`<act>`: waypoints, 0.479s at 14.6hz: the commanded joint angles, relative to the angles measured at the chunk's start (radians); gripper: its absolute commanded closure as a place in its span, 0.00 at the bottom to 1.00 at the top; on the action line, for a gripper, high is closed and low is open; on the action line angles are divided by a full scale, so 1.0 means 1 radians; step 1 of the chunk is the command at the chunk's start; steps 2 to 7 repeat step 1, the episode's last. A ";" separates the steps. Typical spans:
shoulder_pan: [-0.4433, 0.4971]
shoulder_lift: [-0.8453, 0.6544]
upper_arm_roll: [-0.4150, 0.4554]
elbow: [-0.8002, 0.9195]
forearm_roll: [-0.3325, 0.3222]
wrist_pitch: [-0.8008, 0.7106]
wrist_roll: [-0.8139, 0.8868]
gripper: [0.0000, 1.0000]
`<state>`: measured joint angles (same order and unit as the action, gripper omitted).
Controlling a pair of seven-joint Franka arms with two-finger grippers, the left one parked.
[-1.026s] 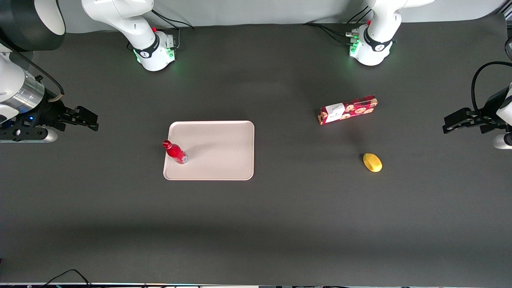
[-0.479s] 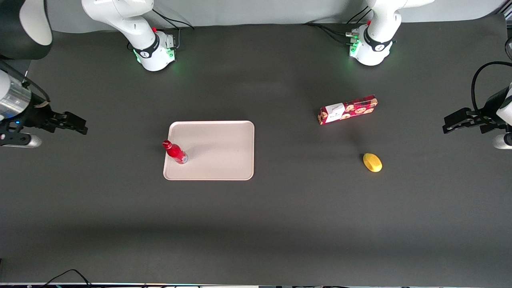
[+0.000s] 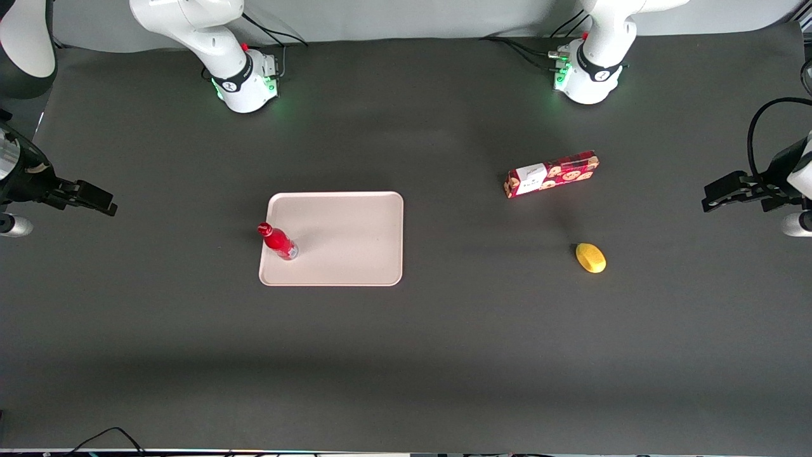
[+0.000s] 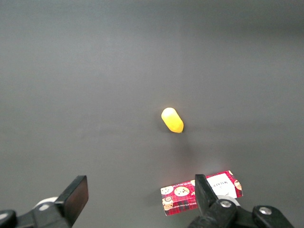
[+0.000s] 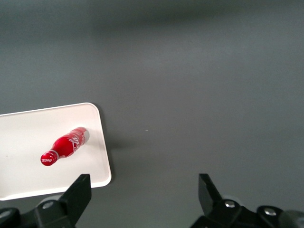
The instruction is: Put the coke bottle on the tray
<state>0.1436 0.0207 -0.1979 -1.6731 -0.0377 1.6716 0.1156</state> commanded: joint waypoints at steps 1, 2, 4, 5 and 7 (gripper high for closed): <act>-0.060 0.024 0.044 0.030 0.019 -0.003 -0.014 0.00; -0.060 0.024 0.044 0.030 0.019 -0.003 -0.014 0.00; -0.060 0.024 0.044 0.030 0.019 -0.003 -0.014 0.00; -0.060 0.024 0.044 0.030 0.019 -0.003 -0.014 0.00; -0.060 0.024 0.044 0.030 0.019 -0.003 -0.014 0.00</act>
